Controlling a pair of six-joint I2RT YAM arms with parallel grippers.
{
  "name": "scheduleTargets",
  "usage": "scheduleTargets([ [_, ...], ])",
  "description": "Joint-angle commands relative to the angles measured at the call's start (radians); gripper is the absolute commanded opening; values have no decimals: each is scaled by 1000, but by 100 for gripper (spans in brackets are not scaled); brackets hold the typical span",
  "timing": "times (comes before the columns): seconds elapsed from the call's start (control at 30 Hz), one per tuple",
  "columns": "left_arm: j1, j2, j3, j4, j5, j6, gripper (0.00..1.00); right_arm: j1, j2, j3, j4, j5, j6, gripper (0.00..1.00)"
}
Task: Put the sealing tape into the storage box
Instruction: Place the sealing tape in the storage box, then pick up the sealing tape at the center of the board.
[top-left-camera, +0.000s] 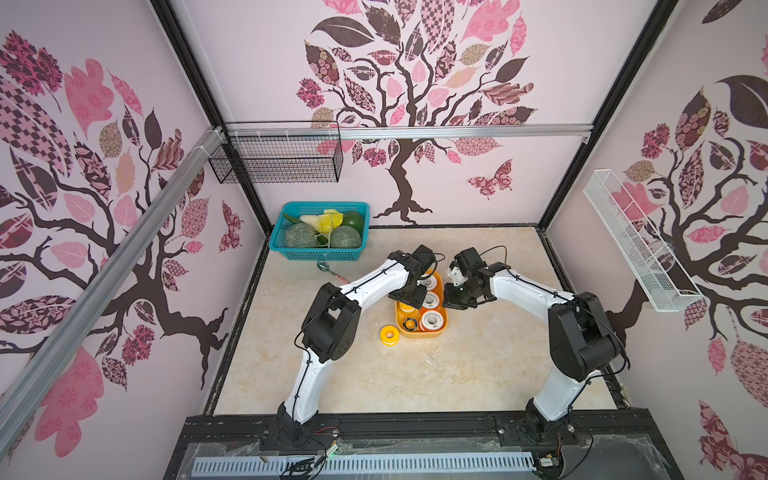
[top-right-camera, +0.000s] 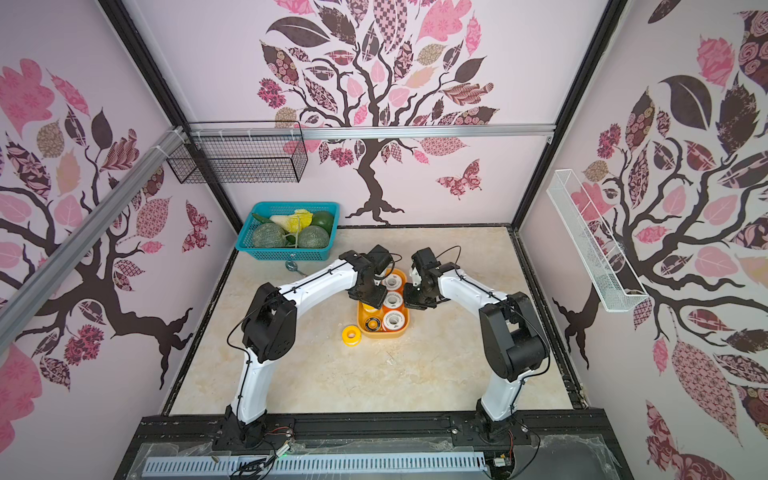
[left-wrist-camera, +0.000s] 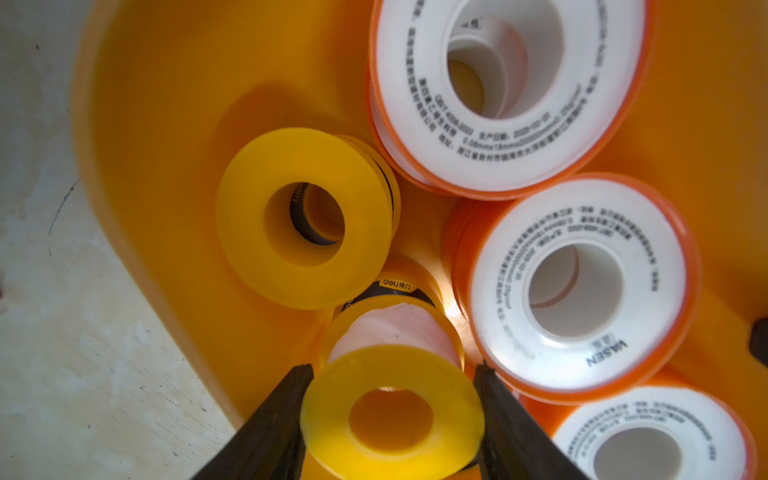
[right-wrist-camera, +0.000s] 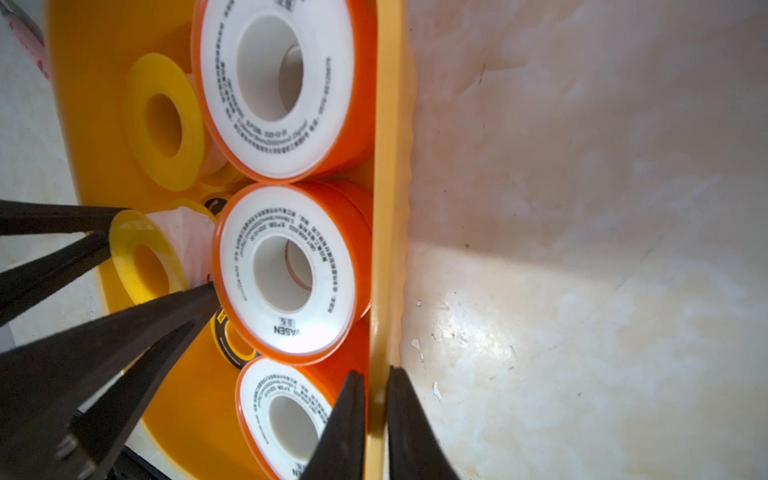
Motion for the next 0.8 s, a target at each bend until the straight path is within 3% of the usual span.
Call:
scheduleTargets([
  [0.0,-1,19,30,4,-26,8,64,3,-11,36,3,-16,-8,16],
  [0.3,-1,-2,35,6,-36,14,75,4,-10,35,6,-16,-6,16],
  [0.53,-2,-44,28,6,-37,11,75,3,-11,35,8,-16,-7,16],
  [0.77,-1,-190,-70,80,-30,16,73,3,-9,34,9,-16,-6,16],
])
